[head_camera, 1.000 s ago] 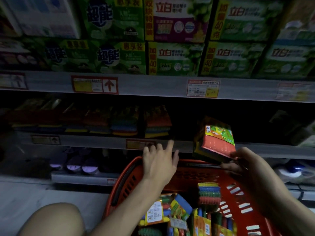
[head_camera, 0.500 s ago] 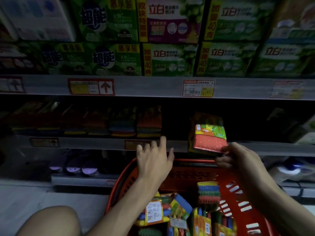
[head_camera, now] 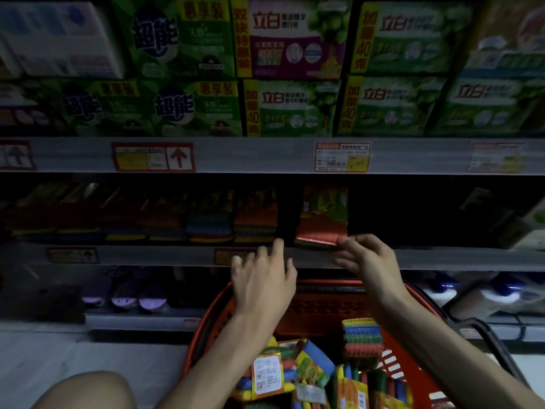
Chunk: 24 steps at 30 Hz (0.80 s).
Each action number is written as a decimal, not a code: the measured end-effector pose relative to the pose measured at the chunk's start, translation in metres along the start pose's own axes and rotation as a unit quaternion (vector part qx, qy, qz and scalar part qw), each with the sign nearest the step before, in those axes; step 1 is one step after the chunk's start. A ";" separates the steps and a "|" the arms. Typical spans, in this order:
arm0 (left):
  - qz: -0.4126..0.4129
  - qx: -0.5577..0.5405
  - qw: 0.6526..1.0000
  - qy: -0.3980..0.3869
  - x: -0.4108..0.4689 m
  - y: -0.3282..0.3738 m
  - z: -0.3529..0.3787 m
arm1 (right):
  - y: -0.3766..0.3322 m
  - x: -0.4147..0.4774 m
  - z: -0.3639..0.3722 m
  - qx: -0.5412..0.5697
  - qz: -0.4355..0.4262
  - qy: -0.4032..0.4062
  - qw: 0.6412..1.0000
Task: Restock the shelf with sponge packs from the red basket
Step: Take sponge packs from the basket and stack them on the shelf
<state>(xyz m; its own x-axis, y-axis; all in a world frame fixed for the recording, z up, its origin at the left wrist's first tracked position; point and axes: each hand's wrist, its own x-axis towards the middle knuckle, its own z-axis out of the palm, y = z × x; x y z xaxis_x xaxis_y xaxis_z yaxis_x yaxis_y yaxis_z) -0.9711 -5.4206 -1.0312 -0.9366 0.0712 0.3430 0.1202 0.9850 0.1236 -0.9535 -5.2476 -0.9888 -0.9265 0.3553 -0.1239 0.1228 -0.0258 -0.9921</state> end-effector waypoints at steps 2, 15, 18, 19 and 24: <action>-0.002 -0.012 1.000 -0.010 0.001 -0.001 -0.002 | 0.000 0.003 0.002 0.009 -0.003 0.000 1.000; -0.010 -0.055 0.997 -0.046 0.003 0.000 -0.015 | -0.008 0.020 0.018 -0.033 0.009 -0.017 0.999; -0.007 -0.067 0.996 -0.063 0.003 0.000 -0.018 | -0.011 0.022 0.022 -0.045 0.008 -0.024 0.999; -0.006 -0.069 0.996 -0.064 0.003 0.000 -0.019 | -0.012 0.024 0.023 -0.040 0.011 -0.022 0.999; -0.019 -0.094 0.993 -0.075 0.004 -0.002 -0.023 | -0.014 0.033 0.026 0.010 0.041 0.000 0.999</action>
<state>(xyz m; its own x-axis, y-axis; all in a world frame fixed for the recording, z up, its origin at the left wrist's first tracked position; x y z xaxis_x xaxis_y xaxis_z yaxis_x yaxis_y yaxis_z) -0.9675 -5.4255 -1.0088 -0.9783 0.0717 0.1945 0.1308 0.9414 0.3108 -0.9951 -5.2598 -0.9795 -0.9133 0.3518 -0.2050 0.1913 -0.0736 -0.9788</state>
